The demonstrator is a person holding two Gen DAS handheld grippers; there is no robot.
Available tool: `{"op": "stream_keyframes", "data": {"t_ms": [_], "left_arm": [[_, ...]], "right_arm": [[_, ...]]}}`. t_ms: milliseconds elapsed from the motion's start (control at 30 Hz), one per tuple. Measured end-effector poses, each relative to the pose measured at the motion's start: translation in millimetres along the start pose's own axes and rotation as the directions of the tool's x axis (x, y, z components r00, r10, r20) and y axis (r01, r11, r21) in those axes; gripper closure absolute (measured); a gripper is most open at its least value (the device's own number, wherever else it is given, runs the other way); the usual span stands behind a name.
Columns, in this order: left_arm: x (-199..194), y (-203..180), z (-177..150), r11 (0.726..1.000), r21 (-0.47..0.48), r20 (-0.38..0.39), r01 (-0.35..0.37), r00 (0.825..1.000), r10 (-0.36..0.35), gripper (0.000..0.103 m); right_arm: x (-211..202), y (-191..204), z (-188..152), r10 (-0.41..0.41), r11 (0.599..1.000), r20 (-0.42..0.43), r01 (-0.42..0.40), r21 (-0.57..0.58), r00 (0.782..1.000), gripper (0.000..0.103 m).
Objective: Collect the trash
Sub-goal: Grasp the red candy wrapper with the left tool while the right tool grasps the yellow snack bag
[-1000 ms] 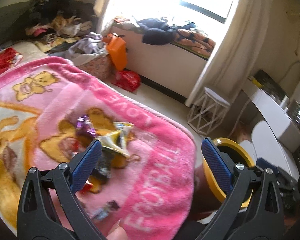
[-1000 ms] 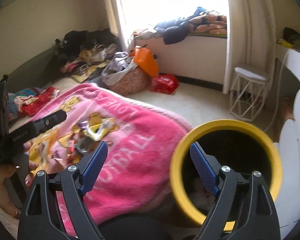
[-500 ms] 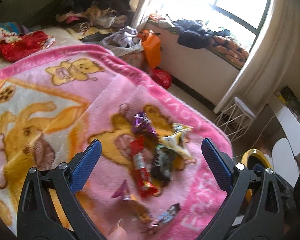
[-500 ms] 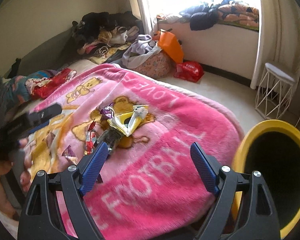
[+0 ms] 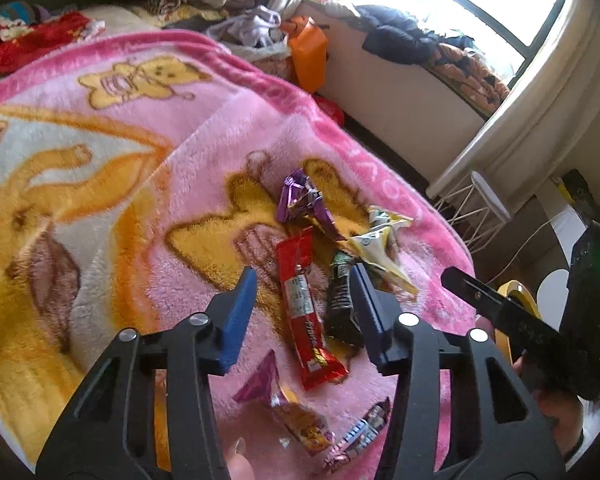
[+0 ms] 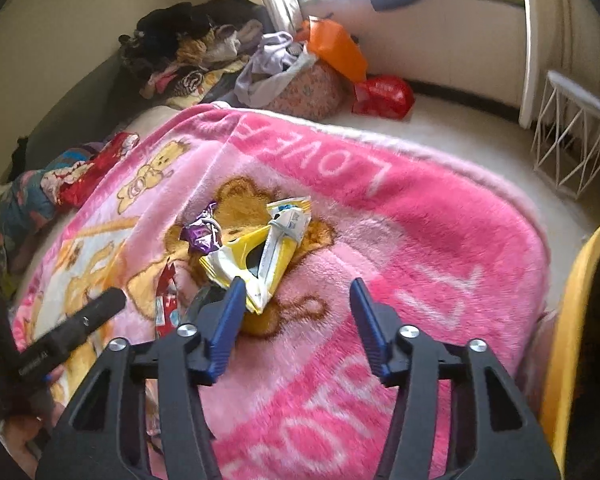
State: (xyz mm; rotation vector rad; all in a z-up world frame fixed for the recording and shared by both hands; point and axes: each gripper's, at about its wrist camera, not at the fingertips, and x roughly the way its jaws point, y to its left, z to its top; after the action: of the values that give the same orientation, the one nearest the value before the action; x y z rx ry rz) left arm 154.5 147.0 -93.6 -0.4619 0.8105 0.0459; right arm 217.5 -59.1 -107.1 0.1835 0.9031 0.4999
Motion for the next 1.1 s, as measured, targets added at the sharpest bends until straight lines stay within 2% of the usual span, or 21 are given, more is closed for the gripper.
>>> {"op": "stream_keyframes", "data": {"t_ms": [267,433,467,533,667,733,833,1100], "left_arm": [[24.1,2.1,-1.1,1.000,0.001,-0.073,-0.021,0.997,0.021,0.067],[35.2,1.9,-4.2,0.999,0.010,-0.105,-0.040,0.994,0.041,0.067],[36.3,1.6,-5.0,0.999,0.014,-0.107,-0.043,0.993,0.044,0.067],[38.8,0.8,-6.2,0.999,0.017,-0.110,-0.051,0.993,0.052,0.071],[43.9,-2.0,-8.2,0.997,0.026,-0.121,-0.067,0.990,0.069,0.079],[44.9,-3.5,-8.3,0.997,0.029,-0.125,-0.066,0.990,0.069,0.091],[41.6,-8.6,-8.2,0.998,0.037,-0.113,-0.057,0.992,0.061,0.092],[8.9,-31.1,-5.0,0.997,0.069,-0.002,-0.042,0.999,0.042,0.092]], "right_arm": [[31.6,6.7,11.2,0.064,0.997,-0.058,-0.062,0.035,0.996,0.067],[48.2,6.0,7.8,0.058,0.998,-0.111,-0.055,0.030,0.992,0.092],[48.2,2.8,5.6,0.066,0.997,-0.112,-0.062,0.042,0.992,0.093],[44.1,-1.9,2.4,0.078,0.996,-0.095,-0.073,0.051,0.992,0.101],[25.2,-9.2,-2.3,0.084,0.996,-0.038,-0.083,0.041,0.996,0.101],[13.1,-11.8,-5.9,0.075,0.997,-0.013,-0.075,0.032,0.997,0.101],[-2.3,-13.3,-10.0,0.074,0.997,0.017,-0.074,0.020,0.997,0.101],[-39.6,-13.3,-19.0,0.059,0.998,0.083,-0.056,-0.031,0.995,0.101]]}}
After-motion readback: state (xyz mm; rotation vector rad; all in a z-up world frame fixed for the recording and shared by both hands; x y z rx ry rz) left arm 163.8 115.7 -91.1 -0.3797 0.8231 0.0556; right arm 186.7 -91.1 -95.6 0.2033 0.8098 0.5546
